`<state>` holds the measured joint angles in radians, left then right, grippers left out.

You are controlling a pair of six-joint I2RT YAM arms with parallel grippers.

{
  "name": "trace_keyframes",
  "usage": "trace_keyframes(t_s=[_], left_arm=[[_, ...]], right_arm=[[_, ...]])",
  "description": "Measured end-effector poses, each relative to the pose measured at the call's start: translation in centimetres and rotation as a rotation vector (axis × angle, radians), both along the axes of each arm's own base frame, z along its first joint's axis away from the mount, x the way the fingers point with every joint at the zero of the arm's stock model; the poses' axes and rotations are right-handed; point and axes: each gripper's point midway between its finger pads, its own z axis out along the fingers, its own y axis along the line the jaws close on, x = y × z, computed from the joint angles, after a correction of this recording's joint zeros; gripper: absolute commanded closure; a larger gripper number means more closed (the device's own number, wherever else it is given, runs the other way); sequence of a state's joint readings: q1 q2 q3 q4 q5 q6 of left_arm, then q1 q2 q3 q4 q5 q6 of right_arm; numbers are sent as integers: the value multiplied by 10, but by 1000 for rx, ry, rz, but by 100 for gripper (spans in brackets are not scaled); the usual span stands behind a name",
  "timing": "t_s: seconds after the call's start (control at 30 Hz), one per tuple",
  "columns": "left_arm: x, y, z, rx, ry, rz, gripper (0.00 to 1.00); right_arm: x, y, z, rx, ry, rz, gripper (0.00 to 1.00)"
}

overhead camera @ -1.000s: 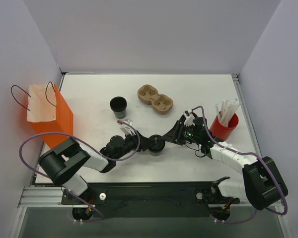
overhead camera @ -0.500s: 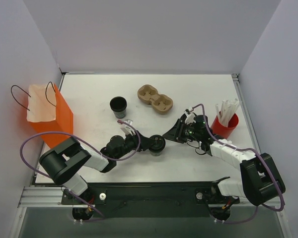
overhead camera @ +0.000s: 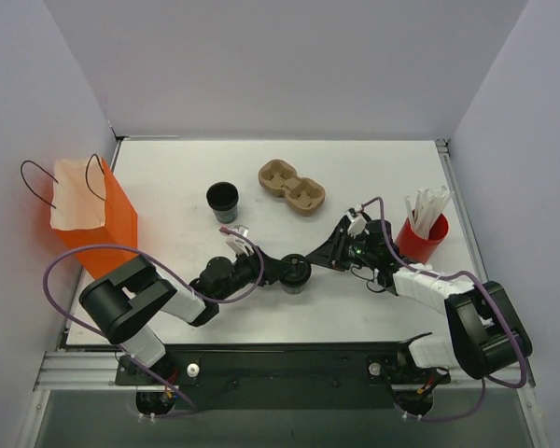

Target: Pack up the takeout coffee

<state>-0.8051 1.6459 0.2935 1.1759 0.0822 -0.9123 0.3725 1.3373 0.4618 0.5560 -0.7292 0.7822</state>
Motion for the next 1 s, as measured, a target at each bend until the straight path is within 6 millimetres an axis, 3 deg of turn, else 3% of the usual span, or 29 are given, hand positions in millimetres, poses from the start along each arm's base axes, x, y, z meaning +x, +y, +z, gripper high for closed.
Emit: trace_keyframes(t_s=[0.27,0.57,0.77,1.0], left_arm=[[-1,-3,0,-30,4,9,52],[3,3,-2,-67,26,71,52],[1,1,-1,-68,23,67,52],[1,-2,2,-11,29,51,48]], right_arm=[[-11,-10,-11,14,-73,-49,78],[-3,-2,-16,15,-136,-154,78],[-2,-2,-4,10,-149,-155,76],[-1,-20,12,-160,-82,-121,65]])
